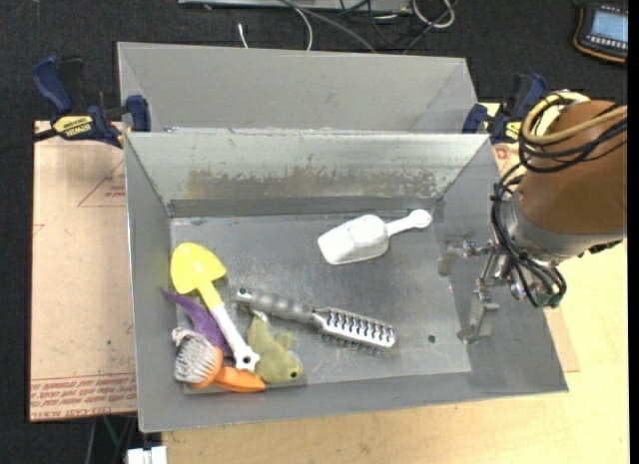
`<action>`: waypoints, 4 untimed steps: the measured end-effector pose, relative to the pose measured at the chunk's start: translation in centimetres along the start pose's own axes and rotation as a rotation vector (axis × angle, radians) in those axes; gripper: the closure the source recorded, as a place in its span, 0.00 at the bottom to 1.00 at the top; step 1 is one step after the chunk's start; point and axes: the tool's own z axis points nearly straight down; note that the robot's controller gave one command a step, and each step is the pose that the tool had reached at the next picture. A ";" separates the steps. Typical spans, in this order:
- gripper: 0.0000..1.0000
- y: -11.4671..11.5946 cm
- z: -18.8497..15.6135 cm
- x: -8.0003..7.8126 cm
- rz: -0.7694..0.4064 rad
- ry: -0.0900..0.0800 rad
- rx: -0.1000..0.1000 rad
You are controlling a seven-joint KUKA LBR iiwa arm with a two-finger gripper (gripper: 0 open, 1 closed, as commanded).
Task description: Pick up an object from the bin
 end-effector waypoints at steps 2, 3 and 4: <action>0.00 4.0 9.4 -0.8 0.030 -0.002 -0.001; 0.00 7.2 10.3 -0.6 0.002 -0.007 0.000; 0.00 8.9 12.9 -1.4 -0.043 0.003 -0.003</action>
Offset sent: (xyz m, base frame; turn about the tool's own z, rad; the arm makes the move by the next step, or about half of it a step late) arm 0.0074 0.0395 -0.0947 0.0323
